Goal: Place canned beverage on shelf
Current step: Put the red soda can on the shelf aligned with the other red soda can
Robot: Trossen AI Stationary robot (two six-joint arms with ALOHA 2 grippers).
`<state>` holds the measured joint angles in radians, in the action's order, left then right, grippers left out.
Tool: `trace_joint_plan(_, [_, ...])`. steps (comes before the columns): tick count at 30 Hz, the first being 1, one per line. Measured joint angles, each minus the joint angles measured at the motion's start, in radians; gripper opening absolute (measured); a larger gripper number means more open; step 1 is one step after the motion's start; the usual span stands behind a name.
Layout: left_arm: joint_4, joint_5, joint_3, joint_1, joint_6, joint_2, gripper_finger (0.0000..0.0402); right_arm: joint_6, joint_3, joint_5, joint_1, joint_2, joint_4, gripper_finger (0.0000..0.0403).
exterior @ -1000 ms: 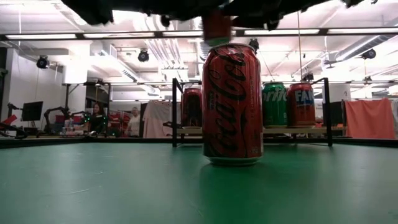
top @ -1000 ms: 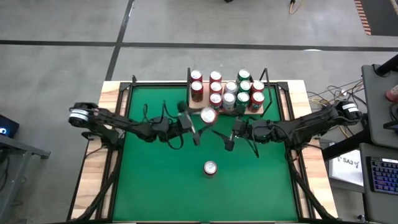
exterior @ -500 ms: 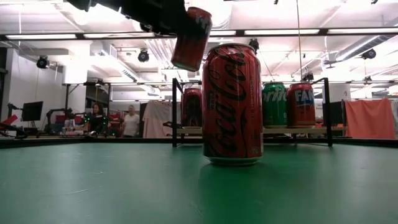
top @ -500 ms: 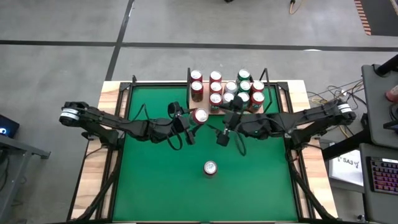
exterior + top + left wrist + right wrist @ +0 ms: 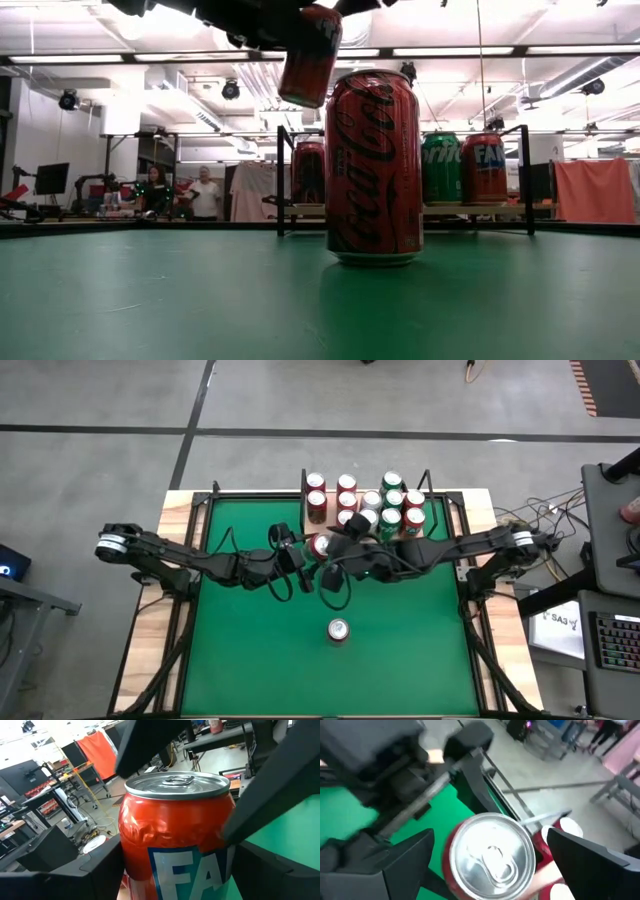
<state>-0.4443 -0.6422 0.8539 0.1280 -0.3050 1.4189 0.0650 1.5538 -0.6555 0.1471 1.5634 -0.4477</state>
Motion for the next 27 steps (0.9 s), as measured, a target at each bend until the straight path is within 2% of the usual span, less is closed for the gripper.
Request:
trace_joint_plan(10, [-0.008, 0.003, 0.0, -0.002, 0.0, 0.0, 0.0286, 0.055, 0.023, 0.01, -0.032, 0.034, -0.049, 0.0373])
trace_joint_plan(13, [-0.009, 0.005, 0.0, -0.002, 0.0, 0.0, 0.0288, 0.056, 0.023, 0.03, -0.032, 0.035, -0.049, 0.0342])
trace_joint_plan(17, [-0.008, 0.008, 0.0, -0.001, 0.0, 0.0, 0.0289, 0.054, 0.024, 0.056, -0.037, 0.035, -0.051, 0.0282])
trace_joint_plan(27, [-0.007, 0.03, 0.0, -0.002, 0.019, 0.0, 0.0289, 0.064, 0.023, 0.059, -0.037, 0.032, -0.054, 0.0279])
